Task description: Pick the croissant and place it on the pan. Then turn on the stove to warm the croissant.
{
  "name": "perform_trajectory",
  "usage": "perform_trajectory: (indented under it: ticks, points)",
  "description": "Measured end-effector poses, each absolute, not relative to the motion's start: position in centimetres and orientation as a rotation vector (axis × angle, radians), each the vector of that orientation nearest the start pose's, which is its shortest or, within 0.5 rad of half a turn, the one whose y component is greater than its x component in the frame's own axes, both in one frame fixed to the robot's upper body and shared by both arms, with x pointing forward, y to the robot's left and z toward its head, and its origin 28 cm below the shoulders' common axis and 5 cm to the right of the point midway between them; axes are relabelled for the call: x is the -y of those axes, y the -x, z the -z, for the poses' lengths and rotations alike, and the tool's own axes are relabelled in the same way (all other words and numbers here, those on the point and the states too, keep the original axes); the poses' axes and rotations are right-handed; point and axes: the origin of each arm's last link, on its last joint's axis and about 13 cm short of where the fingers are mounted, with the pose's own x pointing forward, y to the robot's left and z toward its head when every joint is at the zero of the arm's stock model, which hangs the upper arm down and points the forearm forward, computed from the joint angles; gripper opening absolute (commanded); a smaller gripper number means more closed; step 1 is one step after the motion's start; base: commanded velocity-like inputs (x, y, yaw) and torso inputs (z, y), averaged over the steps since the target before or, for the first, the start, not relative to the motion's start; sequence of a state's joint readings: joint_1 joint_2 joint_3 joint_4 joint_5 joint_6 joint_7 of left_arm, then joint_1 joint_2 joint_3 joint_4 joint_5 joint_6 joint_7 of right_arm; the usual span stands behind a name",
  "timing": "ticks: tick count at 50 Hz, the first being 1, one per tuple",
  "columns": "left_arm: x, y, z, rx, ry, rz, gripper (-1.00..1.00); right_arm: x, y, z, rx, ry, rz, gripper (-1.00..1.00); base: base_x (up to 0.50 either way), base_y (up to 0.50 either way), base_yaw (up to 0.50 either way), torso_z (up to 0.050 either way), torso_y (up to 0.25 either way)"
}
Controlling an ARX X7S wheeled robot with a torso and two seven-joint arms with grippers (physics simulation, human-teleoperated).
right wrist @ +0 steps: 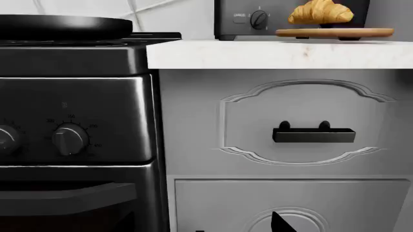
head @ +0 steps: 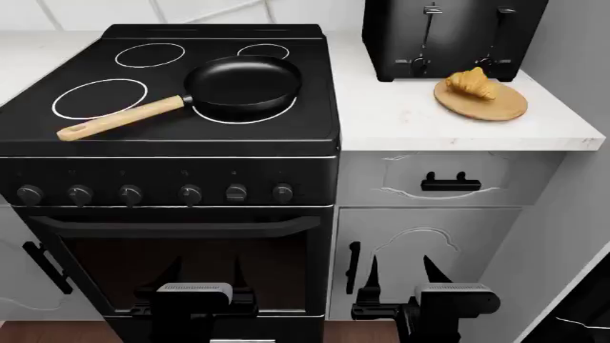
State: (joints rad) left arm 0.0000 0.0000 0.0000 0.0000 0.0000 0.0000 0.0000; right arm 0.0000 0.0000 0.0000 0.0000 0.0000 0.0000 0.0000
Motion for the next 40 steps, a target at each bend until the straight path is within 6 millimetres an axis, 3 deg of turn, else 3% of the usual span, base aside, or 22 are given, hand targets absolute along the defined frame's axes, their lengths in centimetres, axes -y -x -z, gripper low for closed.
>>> perform_trajectory:
  ticks: [6,40]
  points:
    - [-20.54,-21.05,-1.35,0.006,-0.002,0.003,1.0,9.61,-21.05,-1.29,0.001,-0.004,-0.007,1.0,0.0,0.0,0.0,0.004,0.0]
    - [-20.49,-20.33,-1.64,0.045,0.008,0.061,1.0,9.7,-20.67,-1.47,0.028,-0.021,-0.049,1.0,0.0,0.0,0.0,0.049,0.0]
